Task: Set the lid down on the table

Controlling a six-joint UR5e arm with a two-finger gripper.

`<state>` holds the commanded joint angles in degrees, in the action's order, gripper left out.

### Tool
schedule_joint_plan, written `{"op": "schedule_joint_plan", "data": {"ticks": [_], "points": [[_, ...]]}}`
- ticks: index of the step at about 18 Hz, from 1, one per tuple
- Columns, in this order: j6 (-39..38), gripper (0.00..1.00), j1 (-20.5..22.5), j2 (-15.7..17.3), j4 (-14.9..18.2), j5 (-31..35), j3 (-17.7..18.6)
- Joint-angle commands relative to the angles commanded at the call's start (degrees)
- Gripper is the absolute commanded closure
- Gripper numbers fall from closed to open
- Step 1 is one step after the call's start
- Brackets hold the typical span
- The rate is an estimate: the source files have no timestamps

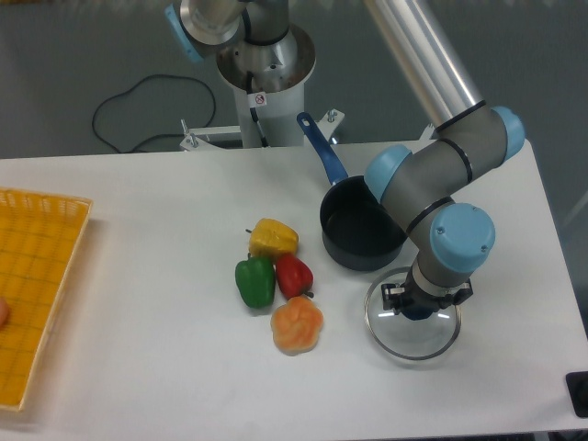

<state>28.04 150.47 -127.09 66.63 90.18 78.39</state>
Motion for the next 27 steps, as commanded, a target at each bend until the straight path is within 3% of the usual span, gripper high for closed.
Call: {"op": "schedule_joint_plan", "data": {"ticks": [3,27], "points": [[-0.09,0.54,-0.44,0.09,-2.38,-0.87,1.41],[-1.76,0.54,-1.41,0.62,-2.38,-1.05,3.08]]}}
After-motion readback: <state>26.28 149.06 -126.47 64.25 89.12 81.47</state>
